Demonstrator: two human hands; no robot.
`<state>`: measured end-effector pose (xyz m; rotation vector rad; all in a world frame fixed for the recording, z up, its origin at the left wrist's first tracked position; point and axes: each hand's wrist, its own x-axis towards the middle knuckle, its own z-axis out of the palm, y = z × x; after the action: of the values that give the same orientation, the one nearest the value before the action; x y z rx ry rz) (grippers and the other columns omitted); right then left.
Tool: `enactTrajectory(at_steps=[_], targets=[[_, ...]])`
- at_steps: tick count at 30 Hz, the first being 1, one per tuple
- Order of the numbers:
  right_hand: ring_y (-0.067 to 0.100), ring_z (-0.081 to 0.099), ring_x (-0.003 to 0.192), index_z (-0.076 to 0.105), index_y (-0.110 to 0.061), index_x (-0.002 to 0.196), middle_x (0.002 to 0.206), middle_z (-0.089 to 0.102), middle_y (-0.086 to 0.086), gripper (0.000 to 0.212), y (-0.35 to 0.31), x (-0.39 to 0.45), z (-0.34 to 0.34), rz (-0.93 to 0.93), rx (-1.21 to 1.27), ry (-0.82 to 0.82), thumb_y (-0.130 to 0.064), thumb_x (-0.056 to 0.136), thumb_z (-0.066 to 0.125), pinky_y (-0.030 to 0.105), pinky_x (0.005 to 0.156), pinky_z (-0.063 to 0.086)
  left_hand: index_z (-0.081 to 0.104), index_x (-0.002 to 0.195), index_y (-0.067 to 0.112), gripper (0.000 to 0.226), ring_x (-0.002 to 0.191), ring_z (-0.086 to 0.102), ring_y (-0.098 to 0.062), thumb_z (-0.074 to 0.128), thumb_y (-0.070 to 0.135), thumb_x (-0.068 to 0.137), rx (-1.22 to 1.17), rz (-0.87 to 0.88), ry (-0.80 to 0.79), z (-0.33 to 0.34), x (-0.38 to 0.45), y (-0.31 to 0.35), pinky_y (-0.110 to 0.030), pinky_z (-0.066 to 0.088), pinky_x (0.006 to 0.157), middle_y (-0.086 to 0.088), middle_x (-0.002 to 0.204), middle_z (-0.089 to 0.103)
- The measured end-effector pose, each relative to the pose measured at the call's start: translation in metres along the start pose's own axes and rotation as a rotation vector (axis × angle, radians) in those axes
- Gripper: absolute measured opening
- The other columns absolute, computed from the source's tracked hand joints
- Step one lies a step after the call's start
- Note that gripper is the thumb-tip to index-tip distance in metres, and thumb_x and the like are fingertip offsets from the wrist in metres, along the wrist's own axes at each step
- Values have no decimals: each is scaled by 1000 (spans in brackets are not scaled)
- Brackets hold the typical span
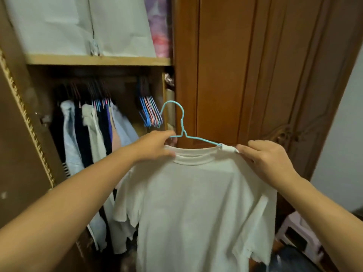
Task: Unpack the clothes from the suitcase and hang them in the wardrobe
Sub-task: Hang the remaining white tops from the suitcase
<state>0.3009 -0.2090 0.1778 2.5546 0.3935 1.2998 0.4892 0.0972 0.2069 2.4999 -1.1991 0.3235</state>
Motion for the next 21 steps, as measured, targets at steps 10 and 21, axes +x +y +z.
enactTrajectory(at_steps=[10,21], targets=[[7,61,79,73,-33,88,84,67,-8,13,5,47,55,427,694,-296,-37,94,62,31,68,52,59,110,31,14,100,56,-8,57,30,96,51,168,351,-12,6,-33,-28,49,88,14,106,55],[29,70,94,67,-10,106,109,72,16,18,-11,70,47,608,1559,-748,-24,96,60,44,84,52,70,109,7,20,95,54,-10,53,16,103,-20,-57,532,9,16,-78,-6,36,87,-2,101,61]])
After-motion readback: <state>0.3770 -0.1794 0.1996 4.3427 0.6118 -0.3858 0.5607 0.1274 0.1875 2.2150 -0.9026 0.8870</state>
